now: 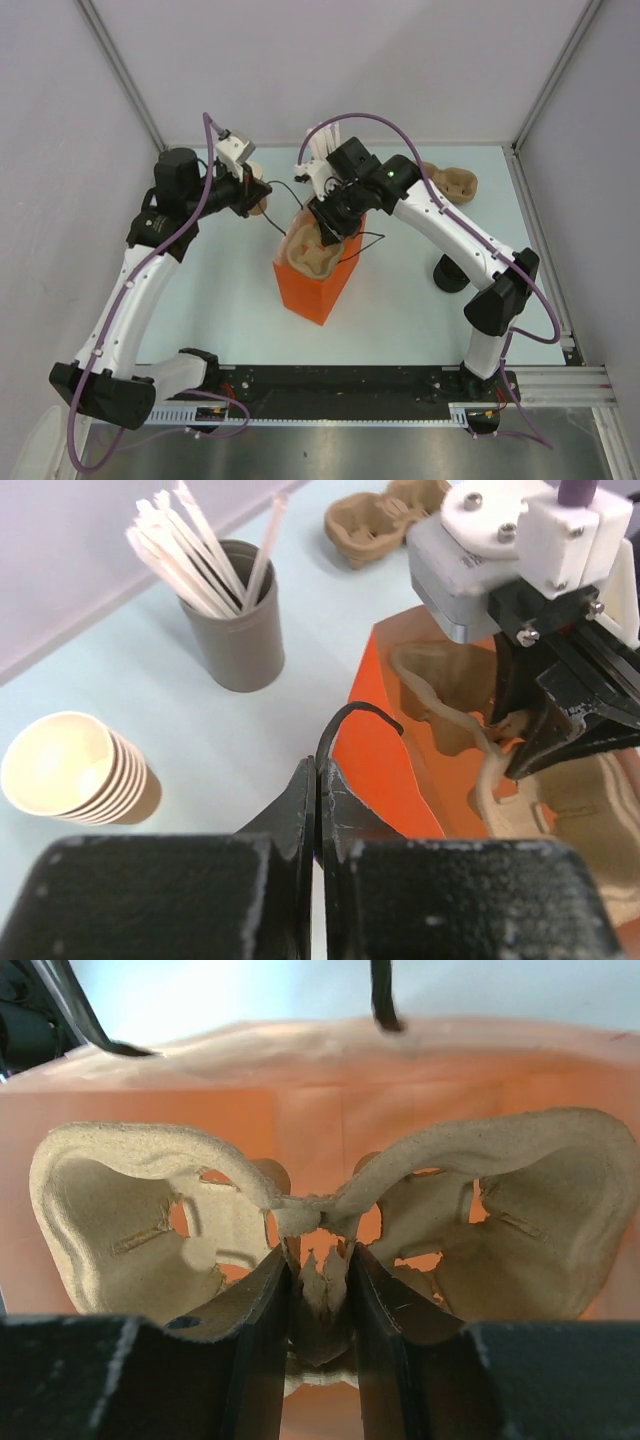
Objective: Pack the takeout coffee
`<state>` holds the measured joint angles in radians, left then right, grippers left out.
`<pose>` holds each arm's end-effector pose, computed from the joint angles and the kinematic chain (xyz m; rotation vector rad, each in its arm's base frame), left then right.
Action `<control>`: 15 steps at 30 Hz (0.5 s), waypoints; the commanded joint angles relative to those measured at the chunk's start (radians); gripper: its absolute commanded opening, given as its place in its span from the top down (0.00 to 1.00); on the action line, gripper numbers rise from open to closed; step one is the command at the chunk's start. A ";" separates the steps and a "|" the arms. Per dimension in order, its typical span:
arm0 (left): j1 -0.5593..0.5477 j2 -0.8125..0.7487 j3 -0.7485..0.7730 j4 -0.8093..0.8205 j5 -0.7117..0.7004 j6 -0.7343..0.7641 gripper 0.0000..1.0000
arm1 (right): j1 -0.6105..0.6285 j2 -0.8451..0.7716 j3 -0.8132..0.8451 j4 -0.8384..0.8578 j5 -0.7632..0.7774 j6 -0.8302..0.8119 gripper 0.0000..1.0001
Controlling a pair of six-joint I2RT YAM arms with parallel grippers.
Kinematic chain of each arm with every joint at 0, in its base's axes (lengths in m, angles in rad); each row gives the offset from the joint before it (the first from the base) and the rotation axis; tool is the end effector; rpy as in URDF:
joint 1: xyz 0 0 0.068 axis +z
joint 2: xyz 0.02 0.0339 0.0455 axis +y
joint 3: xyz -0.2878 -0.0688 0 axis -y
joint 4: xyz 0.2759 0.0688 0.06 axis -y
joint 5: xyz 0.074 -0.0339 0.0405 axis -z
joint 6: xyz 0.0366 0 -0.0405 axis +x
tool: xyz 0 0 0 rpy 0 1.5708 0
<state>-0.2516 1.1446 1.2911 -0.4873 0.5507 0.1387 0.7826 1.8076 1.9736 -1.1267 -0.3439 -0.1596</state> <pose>0.2513 -0.0844 0.4400 0.7276 1.7593 -0.6010 0.2833 0.2992 0.4091 -1.2983 2.2377 0.6763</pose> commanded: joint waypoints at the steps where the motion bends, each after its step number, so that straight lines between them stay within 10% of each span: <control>1: -0.006 -0.039 0.000 0.079 -0.080 -0.033 1.00 | 0.006 -0.042 0.005 -0.022 0.035 -0.020 0.67; 15: -0.038 -0.036 0.014 0.053 0.003 -0.024 1.00 | 0.009 0.044 0.051 -0.002 0.124 -0.003 0.67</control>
<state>-0.2802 1.1313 1.2903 -0.4568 0.5224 0.1276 0.7845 1.8236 1.9812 -1.1336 -0.2729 -0.1589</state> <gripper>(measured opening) 0.014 0.330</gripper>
